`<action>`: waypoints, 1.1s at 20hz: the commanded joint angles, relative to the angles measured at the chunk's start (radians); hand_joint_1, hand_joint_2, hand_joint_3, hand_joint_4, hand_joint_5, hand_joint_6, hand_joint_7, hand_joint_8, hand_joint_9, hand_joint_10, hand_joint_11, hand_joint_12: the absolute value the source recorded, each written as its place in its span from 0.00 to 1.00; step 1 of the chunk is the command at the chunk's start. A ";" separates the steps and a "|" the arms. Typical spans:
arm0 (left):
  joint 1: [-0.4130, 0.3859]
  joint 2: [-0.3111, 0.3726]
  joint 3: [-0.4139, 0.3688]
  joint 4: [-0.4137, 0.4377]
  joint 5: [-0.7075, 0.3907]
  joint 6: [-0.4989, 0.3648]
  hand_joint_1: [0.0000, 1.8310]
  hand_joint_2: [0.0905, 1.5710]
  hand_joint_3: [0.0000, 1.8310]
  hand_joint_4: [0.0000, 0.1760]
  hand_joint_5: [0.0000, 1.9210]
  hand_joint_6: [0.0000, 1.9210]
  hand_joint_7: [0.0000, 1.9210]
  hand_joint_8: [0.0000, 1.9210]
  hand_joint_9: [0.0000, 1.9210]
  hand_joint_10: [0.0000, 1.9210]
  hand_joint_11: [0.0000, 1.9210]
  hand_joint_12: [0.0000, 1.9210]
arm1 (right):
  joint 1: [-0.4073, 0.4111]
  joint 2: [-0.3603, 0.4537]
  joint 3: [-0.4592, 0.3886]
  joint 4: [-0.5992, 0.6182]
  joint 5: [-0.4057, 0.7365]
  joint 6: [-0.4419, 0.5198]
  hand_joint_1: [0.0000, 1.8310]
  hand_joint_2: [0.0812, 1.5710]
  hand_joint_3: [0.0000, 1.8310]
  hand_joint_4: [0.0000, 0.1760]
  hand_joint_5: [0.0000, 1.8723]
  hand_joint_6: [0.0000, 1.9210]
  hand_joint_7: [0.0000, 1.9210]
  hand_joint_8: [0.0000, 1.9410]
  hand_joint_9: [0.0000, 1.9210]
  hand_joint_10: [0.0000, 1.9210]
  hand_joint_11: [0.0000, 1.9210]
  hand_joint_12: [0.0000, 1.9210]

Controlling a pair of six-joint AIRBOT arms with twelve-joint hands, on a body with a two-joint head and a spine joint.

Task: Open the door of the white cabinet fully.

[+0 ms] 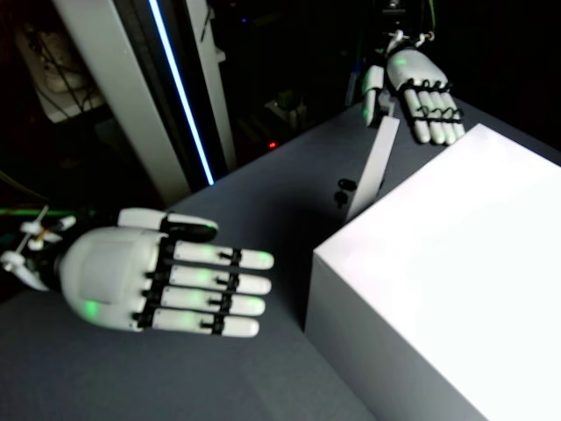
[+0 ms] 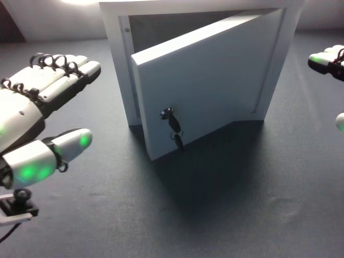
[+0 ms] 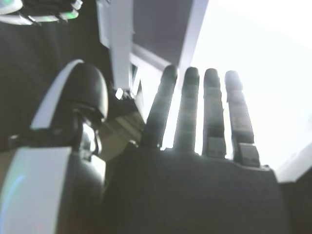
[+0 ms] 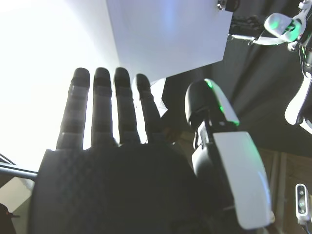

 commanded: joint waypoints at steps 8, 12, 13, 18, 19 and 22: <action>-0.119 -0.064 0.052 0.082 -0.010 -0.004 0.09 1.00 0.14 0.00 0.00 0.00 0.00 0.00 0.00 0.00 0.01 0.06 | 0.012 -0.013 0.018 0.025 0.114 0.011 0.13 1.00 0.00 0.00 0.08 0.00 0.06 0.00 0.05 0.00 0.06 0.01; -0.135 -0.076 0.060 0.091 0.005 -0.005 0.09 1.00 0.12 0.00 0.00 0.00 0.00 0.00 0.00 0.00 0.01 0.10 | 0.013 -0.015 0.020 0.023 0.112 0.015 0.13 0.98 0.00 0.00 0.07 0.00 0.06 0.00 0.05 0.00 0.06 0.01; -0.137 -0.076 0.059 0.095 0.003 -0.007 0.09 1.00 0.12 0.00 0.00 0.00 0.00 0.00 0.00 0.00 0.00 0.13 | 0.013 -0.015 0.020 0.023 0.112 0.018 0.11 0.98 0.00 0.00 0.07 0.00 0.06 0.00 0.05 0.00 0.06 0.01; -0.137 -0.072 0.043 0.126 -0.017 -0.015 0.00 1.00 0.08 0.00 0.00 0.00 0.00 0.00 0.01 0.00 0.00 0.18 | 0.013 -0.015 0.020 0.023 0.112 0.031 0.15 0.97 0.00 0.01 0.08 0.00 0.07 0.00 0.06 0.00 0.07 0.02; -0.137 -0.068 0.038 0.135 -0.019 -0.015 0.00 1.00 0.08 0.00 0.00 0.00 0.00 0.00 0.01 0.00 0.00 0.19 | 0.013 -0.015 0.020 0.023 0.112 0.031 0.15 0.97 0.00 0.02 0.08 0.00 0.07 0.00 0.06 0.00 0.07 0.01; -0.140 -0.065 0.032 0.155 -0.022 -0.023 0.00 1.00 0.13 0.00 0.01 0.00 0.00 0.00 0.00 0.00 0.00 0.06 | 0.013 -0.015 0.021 0.023 0.112 0.031 0.12 0.96 0.00 0.02 0.08 0.00 0.08 0.00 0.07 0.00 0.08 0.02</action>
